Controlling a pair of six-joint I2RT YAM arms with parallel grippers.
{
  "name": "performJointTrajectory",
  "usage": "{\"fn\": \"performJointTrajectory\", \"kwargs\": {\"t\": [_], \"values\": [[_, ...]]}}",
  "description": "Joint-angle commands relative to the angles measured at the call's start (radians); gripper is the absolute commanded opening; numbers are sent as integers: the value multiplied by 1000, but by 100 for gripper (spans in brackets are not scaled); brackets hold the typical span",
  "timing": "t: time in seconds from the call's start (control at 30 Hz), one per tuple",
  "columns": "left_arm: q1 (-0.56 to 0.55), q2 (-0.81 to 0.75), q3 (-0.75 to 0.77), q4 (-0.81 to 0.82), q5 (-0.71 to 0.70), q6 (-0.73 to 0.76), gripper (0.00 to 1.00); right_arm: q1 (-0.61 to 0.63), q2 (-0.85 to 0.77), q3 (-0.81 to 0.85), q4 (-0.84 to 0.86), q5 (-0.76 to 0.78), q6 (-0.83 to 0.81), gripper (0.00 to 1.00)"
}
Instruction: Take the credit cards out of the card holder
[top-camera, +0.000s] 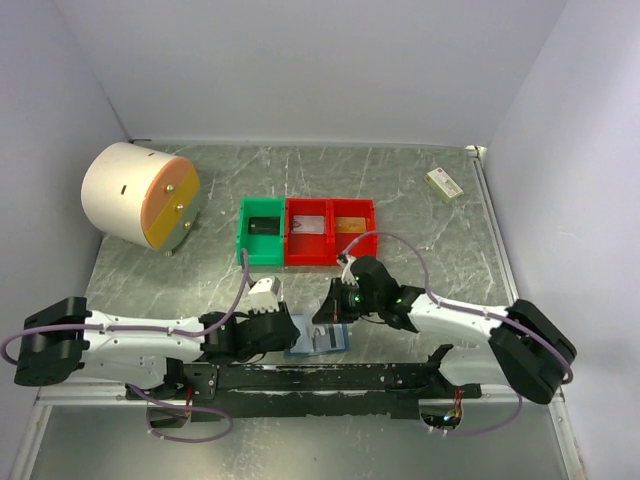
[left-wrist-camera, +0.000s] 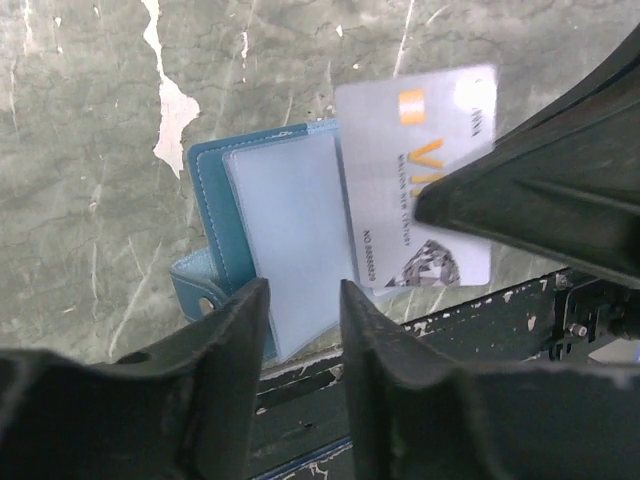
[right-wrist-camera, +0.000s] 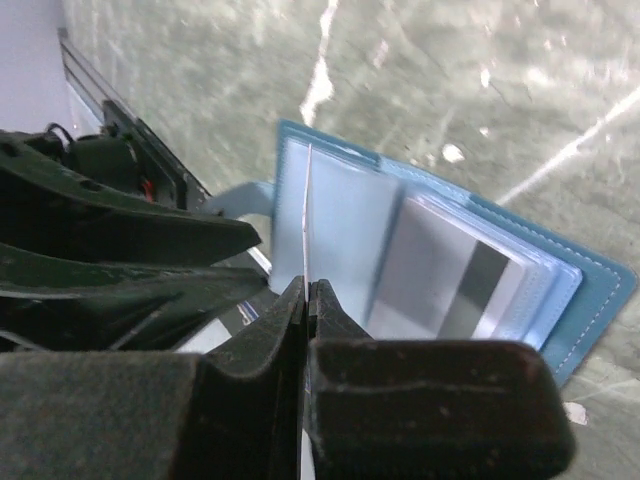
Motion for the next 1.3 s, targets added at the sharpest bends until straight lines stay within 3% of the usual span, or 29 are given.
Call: {"fn": "performJointTrajectory", "kwargs": {"t": [0.0, 0.3, 0.47, 0.53, 0.6, 0.67, 0.77, 0.87, 1.07, 1.27], "values": [[3, -48, 47, -34, -39, 65, 50, 3, -87, 77, -123, 88, -77, 0], [227, -125, 121, -147, 89, 235, 68, -9, -246, 195, -274, 389, -170, 0], [462, -184, 172, -212, 220, 381, 75, -15, -303, 269, -281, 602, -346, 0], [542, -205, 193, -226, 271, 436, 85, -31, -298, 312, -292, 643, -406, 0], [621, -213, 222, -238, 323, 496, 99, -74, -261, 369, -318, 624, -464, 0], [711, -199, 252, -259, 388, 553, 100, -168, -204, 426, -342, 522, -505, 0], [836, -159, 295, -279, 492, 649, 100, -354, -113, 479, -320, 250, -507, 0], [904, -129, 326, -281, 540, 718, 100, -409, -45, 508, -254, 93, -534, 0], [916, -131, 345, -290, 569, 851, 99, -389, 91, 618, -230, 55, -682, 0], [922, -176, 341, -291, 486, 925, 100, -185, 149, 651, -180, 315, -1053, 0]]}}
